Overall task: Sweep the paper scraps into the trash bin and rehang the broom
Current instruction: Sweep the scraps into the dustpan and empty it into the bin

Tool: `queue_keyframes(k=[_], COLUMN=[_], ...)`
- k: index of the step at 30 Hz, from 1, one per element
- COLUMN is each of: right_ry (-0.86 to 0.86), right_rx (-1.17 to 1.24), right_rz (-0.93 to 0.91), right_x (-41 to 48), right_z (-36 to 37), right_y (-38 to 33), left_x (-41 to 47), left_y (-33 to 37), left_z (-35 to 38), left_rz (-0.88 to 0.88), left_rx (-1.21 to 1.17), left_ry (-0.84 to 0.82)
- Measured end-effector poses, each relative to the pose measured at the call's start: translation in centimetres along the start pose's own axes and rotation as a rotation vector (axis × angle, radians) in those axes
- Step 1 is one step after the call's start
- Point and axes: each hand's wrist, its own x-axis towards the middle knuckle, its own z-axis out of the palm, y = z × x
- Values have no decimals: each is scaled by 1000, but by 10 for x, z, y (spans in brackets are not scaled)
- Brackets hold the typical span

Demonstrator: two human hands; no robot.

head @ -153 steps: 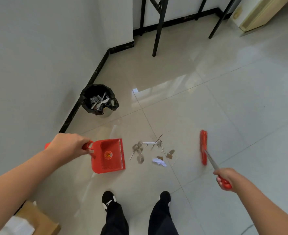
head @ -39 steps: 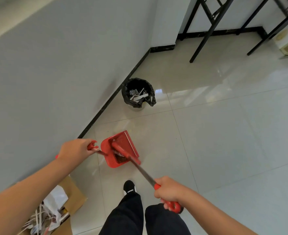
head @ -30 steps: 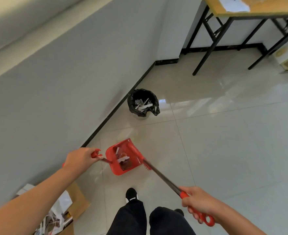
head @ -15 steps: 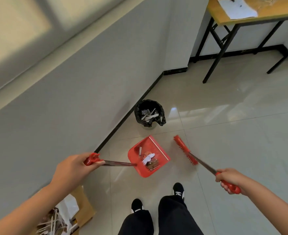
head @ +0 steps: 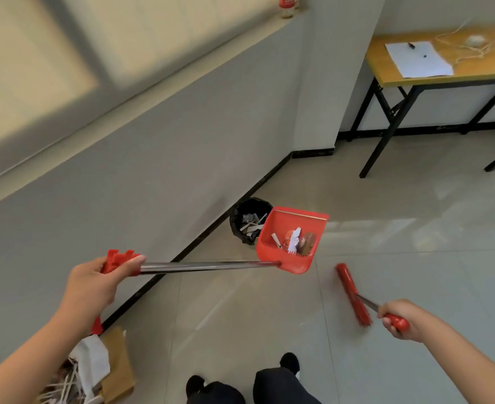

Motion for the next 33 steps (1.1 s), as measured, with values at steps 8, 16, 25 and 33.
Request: queue_keyframes(k=[8, 16, 25, 33], right_ry=[-5, -38, -53, -53], right_rx=[-164, -280, -312, -348], right_rz=[-41, -91, -134, -154], right_x=[1, -10, -18, -22], right_z=[-31, -23, 10, 19], right_y=[-33, -80, -117, -121], left_x=[-13, -24, -47, -70], left_y=[-47, -60, -103, -122], left_z=[71, 142, 175, 196], left_rz=[-405, -759, -978, -1080], left_rx=[-578, -884, -1254, -1439], left_ry=[182, 288, 262, 251])
